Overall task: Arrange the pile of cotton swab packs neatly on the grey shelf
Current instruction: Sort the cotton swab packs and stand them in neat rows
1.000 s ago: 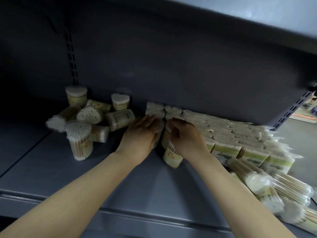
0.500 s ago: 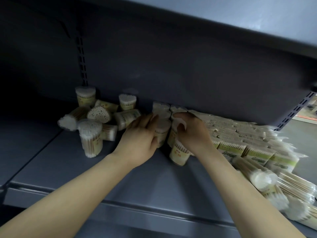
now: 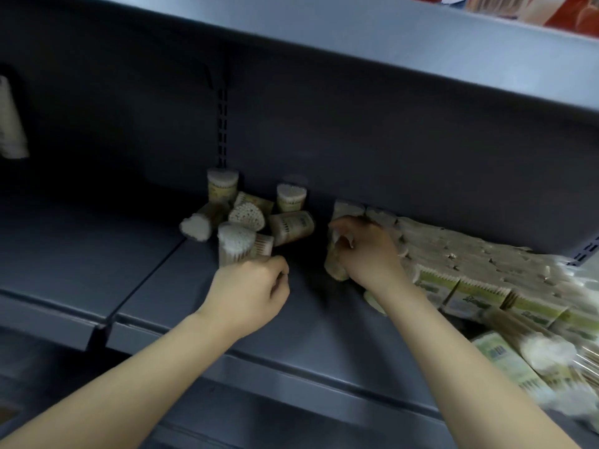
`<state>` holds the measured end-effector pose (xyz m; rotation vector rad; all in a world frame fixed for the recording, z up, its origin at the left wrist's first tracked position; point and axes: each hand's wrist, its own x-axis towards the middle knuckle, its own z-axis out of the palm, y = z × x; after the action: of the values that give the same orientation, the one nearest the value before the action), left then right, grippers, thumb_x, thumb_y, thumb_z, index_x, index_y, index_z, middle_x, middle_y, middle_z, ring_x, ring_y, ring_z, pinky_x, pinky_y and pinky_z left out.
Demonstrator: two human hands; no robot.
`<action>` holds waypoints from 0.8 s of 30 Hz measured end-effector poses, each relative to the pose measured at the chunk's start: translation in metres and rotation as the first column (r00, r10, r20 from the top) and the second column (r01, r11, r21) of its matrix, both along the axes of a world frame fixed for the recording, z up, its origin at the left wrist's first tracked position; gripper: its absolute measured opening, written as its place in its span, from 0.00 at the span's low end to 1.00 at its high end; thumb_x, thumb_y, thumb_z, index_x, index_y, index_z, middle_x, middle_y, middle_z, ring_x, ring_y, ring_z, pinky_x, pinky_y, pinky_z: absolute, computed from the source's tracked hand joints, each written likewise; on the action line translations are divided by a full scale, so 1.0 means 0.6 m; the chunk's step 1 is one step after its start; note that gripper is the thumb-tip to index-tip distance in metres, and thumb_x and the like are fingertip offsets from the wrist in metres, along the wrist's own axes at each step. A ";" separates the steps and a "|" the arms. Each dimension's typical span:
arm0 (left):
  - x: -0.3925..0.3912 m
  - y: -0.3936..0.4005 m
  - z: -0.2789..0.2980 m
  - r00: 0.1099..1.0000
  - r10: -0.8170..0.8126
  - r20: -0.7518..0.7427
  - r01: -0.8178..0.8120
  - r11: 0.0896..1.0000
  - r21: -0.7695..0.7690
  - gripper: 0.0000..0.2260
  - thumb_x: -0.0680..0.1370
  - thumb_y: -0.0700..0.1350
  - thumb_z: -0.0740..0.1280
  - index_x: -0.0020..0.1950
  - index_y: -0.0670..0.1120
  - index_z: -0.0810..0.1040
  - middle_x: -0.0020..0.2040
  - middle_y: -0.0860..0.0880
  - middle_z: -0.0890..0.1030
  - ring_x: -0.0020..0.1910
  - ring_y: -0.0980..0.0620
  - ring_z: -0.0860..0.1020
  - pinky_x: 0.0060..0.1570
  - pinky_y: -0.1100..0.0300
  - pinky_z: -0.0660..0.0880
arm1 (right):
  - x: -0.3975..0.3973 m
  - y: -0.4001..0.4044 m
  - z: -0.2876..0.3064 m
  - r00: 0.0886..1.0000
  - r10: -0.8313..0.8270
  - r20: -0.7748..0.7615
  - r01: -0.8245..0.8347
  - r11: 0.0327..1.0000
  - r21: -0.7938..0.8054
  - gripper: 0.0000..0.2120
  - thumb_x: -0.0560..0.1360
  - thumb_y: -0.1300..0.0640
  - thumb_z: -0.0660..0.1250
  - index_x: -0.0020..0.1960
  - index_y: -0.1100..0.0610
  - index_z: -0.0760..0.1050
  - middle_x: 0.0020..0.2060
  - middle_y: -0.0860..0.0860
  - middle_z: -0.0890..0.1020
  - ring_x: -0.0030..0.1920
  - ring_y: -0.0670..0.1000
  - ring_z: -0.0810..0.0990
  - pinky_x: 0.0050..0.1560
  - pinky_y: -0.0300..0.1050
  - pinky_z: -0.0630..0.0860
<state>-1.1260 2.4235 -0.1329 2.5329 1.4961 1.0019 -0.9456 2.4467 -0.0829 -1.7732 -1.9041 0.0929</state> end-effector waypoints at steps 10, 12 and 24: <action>-0.060 -0.015 -0.003 0.985 0.141 -0.101 -0.154 0.979 -0.136 0.18 0.76 0.53 0.59 0.29 0.51 0.60 0.29 0.53 0.70 0.32 0.53 0.71 0.35 0.60 0.69 | -0.077 0.016 -0.003 0.994 0.104 -0.032 -0.104 0.994 -0.014 0.15 0.74 0.62 0.60 0.59 0.56 0.76 0.56 0.56 0.79 0.57 0.56 0.75 0.56 0.47 0.71; -0.072 -0.013 -0.008 0.982 0.163 -0.091 -0.175 0.974 -0.146 0.18 0.76 0.52 0.59 0.28 0.50 0.60 0.29 0.53 0.70 0.32 0.52 0.71 0.34 0.60 0.69 | -0.092 0.020 -0.004 0.991 0.123 -0.046 -0.123 0.992 -0.013 0.13 0.74 0.60 0.61 0.57 0.55 0.77 0.55 0.56 0.79 0.56 0.57 0.75 0.54 0.47 0.71; -0.134 0.013 -0.036 0.965 0.247 -0.088 -0.250 0.968 -0.026 0.09 0.67 0.46 0.69 0.29 0.49 0.73 0.27 0.54 0.72 0.25 0.53 0.71 0.23 0.70 0.54 | -0.160 0.033 -0.009 0.958 0.258 -0.122 -0.270 0.959 -0.091 0.10 0.74 0.51 0.65 0.51 0.55 0.78 0.46 0.51 0.81 0.50 0.50 0.77 0.48 0.42 0.70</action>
<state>-1.2063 2.4312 -0.1542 2.4341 1.8749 0.8921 -1.0413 2.4667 -0.0880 -1.5348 -2.0786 0.3870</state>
